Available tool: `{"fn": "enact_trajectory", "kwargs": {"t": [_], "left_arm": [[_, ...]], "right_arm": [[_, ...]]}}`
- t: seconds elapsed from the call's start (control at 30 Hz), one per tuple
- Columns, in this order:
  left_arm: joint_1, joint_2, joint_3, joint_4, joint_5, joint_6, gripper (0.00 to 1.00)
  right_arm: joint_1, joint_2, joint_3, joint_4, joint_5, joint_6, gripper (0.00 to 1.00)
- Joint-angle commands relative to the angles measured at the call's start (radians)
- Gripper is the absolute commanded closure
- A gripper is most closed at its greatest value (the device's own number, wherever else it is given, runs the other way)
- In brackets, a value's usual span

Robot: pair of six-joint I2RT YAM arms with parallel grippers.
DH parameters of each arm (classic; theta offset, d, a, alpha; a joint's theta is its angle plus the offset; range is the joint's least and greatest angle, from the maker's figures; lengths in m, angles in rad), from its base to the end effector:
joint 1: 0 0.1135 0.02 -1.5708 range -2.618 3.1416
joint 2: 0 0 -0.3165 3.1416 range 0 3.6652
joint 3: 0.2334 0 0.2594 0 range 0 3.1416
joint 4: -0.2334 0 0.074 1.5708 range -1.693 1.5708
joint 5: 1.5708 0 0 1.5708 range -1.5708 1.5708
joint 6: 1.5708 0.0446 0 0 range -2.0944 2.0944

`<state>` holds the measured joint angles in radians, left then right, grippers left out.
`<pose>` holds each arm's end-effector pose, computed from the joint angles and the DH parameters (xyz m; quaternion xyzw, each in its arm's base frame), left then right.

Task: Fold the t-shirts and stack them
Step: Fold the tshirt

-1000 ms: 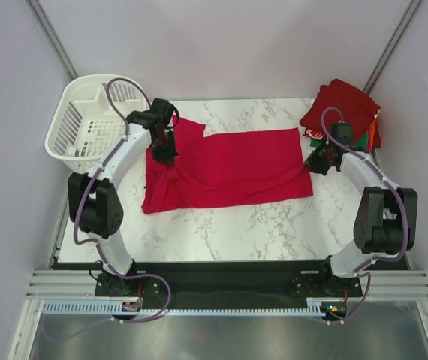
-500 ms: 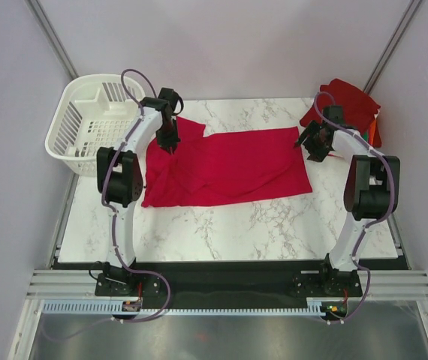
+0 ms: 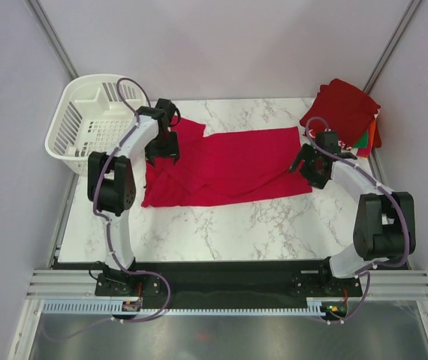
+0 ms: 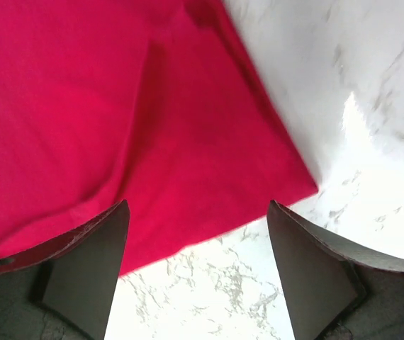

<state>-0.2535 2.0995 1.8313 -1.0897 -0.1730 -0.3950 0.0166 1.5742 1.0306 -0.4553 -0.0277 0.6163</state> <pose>0.4509 -0.1089 0.2625 -0.0792 0.9875 0.0477 0.1277 0.3322 0.0067 0.2511 0.2796 0.9177 0.1004 0.2639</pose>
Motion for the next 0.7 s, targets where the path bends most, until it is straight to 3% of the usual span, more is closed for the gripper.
{"fn": "enact_trajectory", "kwargs": {"t": [0.0, 0.23, 0.57, 0.67], "left_arm": [[-0.009, -0.119, -0.078, 0.065, 0.012, -0.001, 0.26], [-0.013, -0.200, -0.274, 0.120, -0.008, -0.013, 0.32], [-0.038, -0.535, -0.640, 0.185, -0.016, -0.036, 0.38], [-0.044, -0.633, -0.736, 0.198, -0.013, -0.047, 0.39]], "right_arm": [[0.022, -0.052, -0.090, 0.047, -0.005, -0.020, 0.13], [0.010, -0.077, -0.165, 0.052, 0.067, -0.050, 0.13], [-0.014, -0.008, -0.214, 0.122, 0.040, -0.041, 0.21], [-0.044, 0.013, -0.218, 0.153, 0.031, -0.033, 0.28]]}}
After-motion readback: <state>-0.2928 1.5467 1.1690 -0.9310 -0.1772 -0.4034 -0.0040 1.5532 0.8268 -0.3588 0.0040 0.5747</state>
